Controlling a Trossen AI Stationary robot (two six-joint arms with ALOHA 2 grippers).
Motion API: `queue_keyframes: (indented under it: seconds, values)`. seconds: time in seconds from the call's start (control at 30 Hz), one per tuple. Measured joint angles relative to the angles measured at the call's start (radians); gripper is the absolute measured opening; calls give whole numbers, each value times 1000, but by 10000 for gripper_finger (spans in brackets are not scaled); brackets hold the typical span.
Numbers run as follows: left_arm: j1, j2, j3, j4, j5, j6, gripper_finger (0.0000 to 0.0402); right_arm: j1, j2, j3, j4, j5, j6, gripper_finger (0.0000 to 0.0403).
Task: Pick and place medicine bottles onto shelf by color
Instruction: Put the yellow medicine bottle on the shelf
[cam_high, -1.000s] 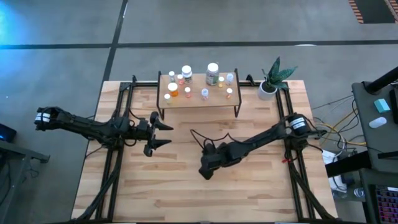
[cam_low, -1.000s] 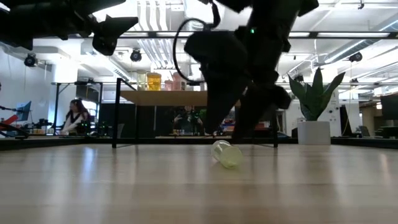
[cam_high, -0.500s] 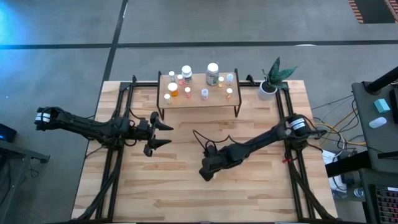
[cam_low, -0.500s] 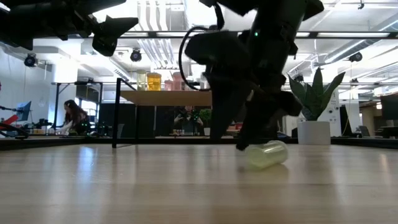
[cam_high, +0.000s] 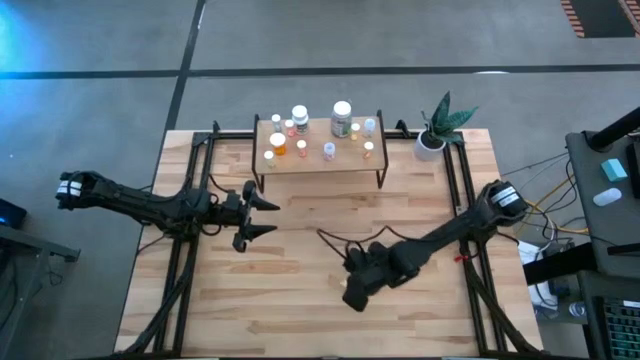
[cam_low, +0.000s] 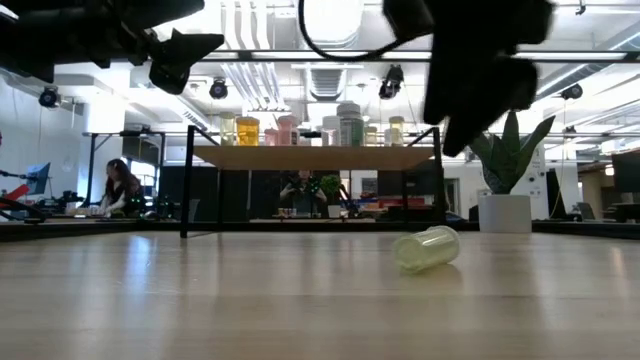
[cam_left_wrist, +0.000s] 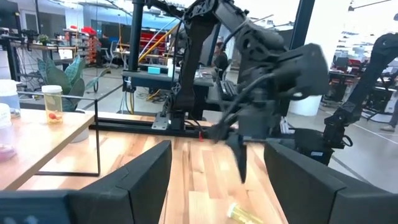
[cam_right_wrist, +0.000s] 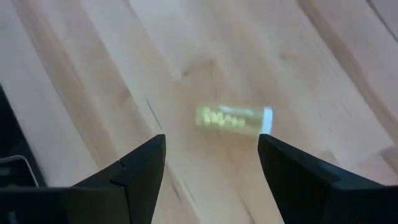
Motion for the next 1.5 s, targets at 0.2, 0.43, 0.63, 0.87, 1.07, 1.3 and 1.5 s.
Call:
queue_keyframes:
  seconds: [0.2, 0.43, 0.63, 0.87, 1.07, 1.3, 1.5]
  values:
    - [0, 8, 0, 0, 0, -2, 240, 48, 2, -41, -32, 94, 44, 254]
    - [0, 7, 0, 6, 0, -26, 240, 67, 51, -66, 63, 119, 20, 313]
    - [0, 14, 0, 8, 0, -28, 240, 65, 64, -63, 39, 120, -79, 357]
    - [0, 25, 0, 12, 0, -37, 240, 95, 32, -62, -37, 180, -385, 340]
    - [-14, 68, 1, 28, 19, -55, 240, 87, 24, -141, -82, 173, -414, 325]
    - [-39, 199, 55, 29, 22, -106, 240, 85, -97, -364, 219, 136, -450, 324]
    - [-40, 286, 119, 32, 22, -102, 240, 86, -281, -638, 578, 146, -574, 324]
